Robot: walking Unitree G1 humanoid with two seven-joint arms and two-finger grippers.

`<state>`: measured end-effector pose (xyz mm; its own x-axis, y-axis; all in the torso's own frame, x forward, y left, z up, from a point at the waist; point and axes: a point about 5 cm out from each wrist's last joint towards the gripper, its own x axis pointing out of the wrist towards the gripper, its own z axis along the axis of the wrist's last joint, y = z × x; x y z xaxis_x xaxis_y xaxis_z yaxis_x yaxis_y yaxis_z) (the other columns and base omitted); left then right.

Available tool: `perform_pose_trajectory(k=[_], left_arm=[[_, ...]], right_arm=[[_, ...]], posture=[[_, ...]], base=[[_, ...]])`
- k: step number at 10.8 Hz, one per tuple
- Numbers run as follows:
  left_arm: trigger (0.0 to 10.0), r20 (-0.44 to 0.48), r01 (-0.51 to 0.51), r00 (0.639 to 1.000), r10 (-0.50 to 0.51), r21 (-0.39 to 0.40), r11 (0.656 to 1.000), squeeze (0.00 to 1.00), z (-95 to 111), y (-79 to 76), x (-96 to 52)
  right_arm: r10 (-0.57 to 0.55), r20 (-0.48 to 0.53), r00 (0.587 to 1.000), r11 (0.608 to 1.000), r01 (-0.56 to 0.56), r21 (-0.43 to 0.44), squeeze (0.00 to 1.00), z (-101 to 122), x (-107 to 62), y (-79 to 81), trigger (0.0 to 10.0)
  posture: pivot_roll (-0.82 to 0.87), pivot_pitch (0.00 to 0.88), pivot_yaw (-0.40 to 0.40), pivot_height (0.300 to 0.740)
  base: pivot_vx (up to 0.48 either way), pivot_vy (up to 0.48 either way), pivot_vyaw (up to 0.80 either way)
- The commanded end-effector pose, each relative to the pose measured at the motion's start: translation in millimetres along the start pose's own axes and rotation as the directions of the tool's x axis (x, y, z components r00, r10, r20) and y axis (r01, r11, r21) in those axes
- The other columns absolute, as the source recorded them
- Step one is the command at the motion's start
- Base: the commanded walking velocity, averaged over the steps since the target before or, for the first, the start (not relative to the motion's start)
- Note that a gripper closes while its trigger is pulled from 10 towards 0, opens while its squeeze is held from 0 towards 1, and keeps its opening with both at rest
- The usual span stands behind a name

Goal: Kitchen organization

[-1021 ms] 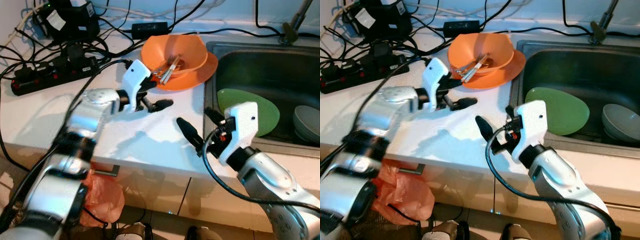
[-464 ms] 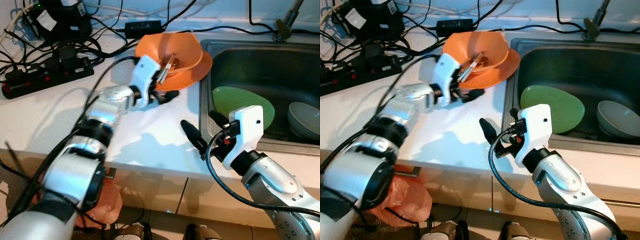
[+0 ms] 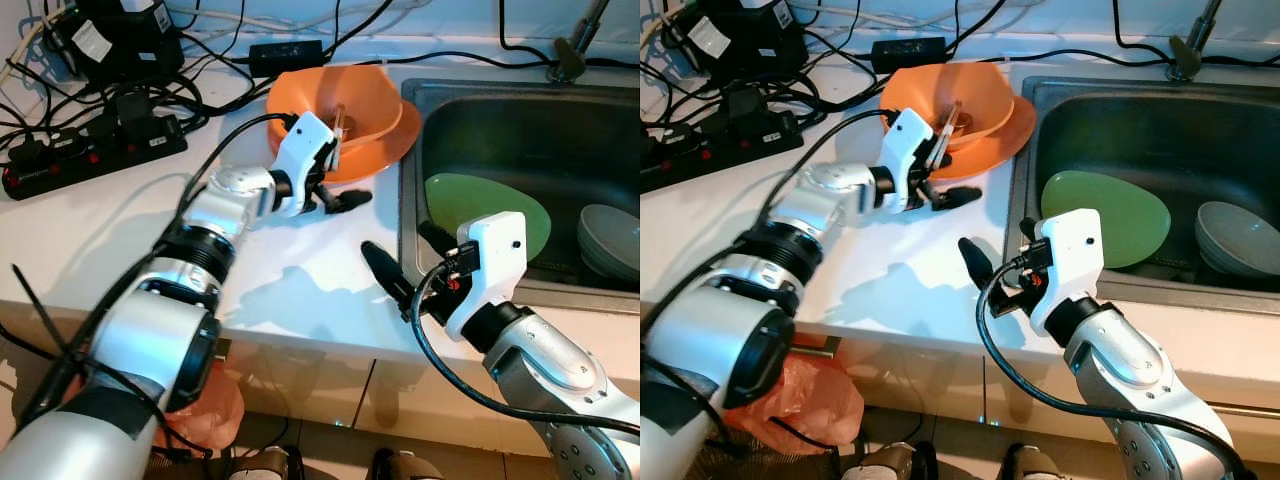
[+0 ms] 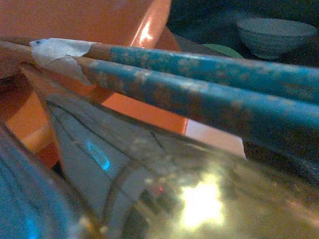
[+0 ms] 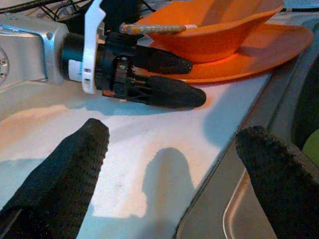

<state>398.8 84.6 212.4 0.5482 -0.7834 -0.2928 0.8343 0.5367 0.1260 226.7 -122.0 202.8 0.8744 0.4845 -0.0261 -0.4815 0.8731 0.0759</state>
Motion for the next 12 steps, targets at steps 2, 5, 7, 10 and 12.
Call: perform_pose_trajectory(k=[2, 5, 7, 10, 12], left_arm=[[10.0, -0.179, 0.096, 0.978, -0.110, -0.084, 0.992, 0.00, -40.9, -9.2, -3.5], [10.0, -0.187, 0.166, 0.966, -0.180, -0.086, 0.982, 0.00, -40.0, -5.6, -18.0], [10.0, -0.182, 0.219, 0.956, -0.232, -0.087, 0.972, 0.00, -33.3, -5.1, -29.9], [10.0, -0.202, 0.268, 0.939, -0.278, -0.074, 0.961, 0.00, -30.2, -12.8, -51.2], [10.0, -0.191, 0.306, 0.931, -0.310, -0.052, 0.951, 0.00, -19.1, -23.1, -64.0]], right_arm=[[0.011, 0.004, 1.000, 1.000, -0.011, 0.004, 0.00, 2.0, 0.0, 1.8, 10.0], [0.021, 0.010, 1.000, 1.000, -0.021, 0.005, 0.00, 2.2, 3.2, 1.4, 10.0], [0.022, 0.014, 1.000, 1.000, -0.022, 0.004, 0.00, 2.2, 6.7, 0.1, 10.0], [0.029, 0.023, 0.999, 1.000, -0.029, 0.004, 0.00, 2.7, 10.1, 0.3, 10.0], [0.038, 0.030, 0.999, 0.999, -0.038, -0.001, 0.00, 3.3, 13.6, -0.8, 10.0]], posture=[[-0.13, 0.178, 0.092, 0.740], [-0.11, 0.166, 0.093, 0.740], [-0.09, 0.151, 0.096, 0.740], [-0.08, 0.143, 0.093, 0.740], [-0.06, 0.132, 0.091, 0.740]], base=[[0.000, 0.000, 0.00], [0.000, 0.000, 0.00], [0.000, 0.000, 0.00], [0.000, 0.000, 0.00], [0.000, 0.000, 0.00]])
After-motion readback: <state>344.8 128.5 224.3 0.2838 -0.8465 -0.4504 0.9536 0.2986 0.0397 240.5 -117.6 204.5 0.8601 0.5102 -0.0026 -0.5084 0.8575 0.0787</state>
